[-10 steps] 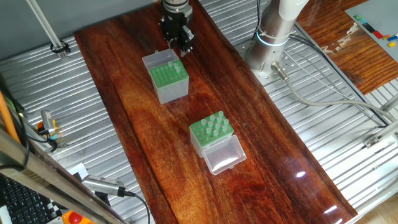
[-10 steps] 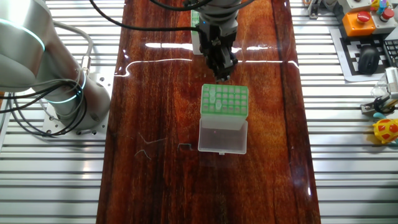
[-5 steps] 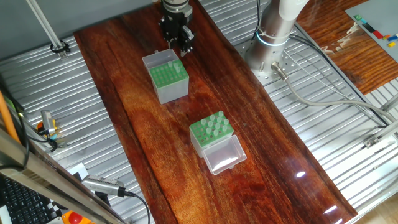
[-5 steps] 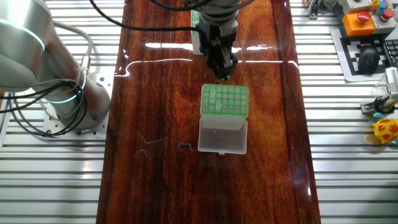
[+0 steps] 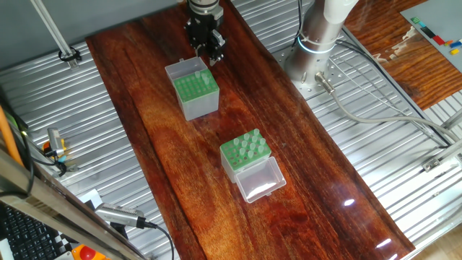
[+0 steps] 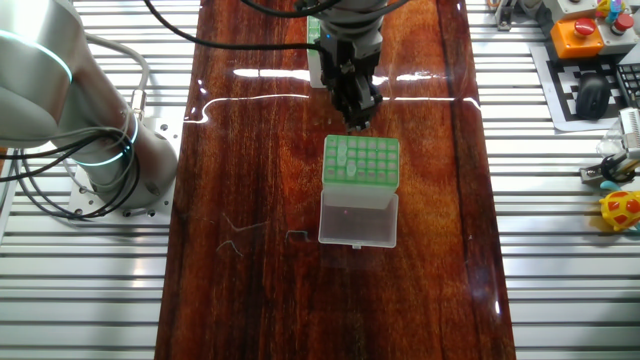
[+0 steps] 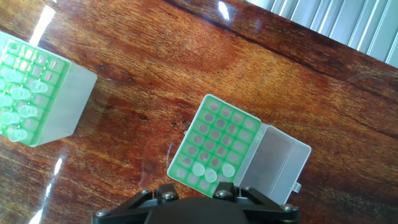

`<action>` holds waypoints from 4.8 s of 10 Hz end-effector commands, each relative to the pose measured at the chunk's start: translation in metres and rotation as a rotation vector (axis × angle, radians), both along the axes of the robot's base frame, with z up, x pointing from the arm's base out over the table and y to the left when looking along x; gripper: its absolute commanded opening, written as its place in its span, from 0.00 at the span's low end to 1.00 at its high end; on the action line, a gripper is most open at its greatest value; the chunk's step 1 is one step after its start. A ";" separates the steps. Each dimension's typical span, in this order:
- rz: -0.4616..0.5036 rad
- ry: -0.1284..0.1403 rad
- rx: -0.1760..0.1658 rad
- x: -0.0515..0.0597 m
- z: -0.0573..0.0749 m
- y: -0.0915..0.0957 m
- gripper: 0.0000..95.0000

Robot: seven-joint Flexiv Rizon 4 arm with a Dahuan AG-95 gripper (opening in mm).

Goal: Transfer all large pipette tips from one holder to another

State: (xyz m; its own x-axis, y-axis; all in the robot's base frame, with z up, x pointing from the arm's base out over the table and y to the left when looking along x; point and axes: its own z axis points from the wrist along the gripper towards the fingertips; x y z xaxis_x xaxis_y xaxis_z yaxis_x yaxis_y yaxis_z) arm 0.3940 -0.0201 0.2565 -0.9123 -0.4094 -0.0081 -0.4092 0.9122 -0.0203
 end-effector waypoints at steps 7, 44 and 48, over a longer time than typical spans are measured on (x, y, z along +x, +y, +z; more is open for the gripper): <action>0.100 0.061 -0.017 0.003 0.024 0.049 0.20; -0.293 0.060 0.043 0.027 -0.076 0.217 0.20; -0.354 0.054 0.067 0.029 -0.087 0.218 0.20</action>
